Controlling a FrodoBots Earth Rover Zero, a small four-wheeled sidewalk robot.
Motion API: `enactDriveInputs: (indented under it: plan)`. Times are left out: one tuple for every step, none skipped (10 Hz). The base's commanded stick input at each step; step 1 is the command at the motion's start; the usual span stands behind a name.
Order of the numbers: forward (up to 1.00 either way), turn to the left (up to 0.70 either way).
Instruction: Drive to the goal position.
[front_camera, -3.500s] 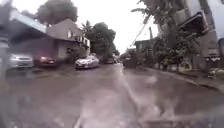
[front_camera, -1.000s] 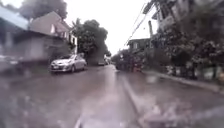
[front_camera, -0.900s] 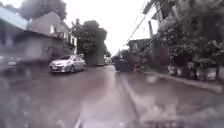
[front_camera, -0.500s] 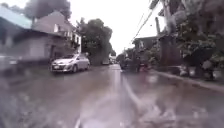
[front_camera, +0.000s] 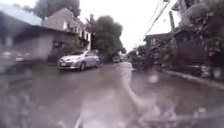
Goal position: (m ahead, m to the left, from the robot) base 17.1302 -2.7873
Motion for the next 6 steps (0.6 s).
enactDriveInputs:
  plan:
    - [1.00, 0.00]
    - [1.00, 0.00]
    - [1.00, -0.17]
    - [1.00, -0.27]
    - [1.00, -0.27]
    - [1.00, -0.16]
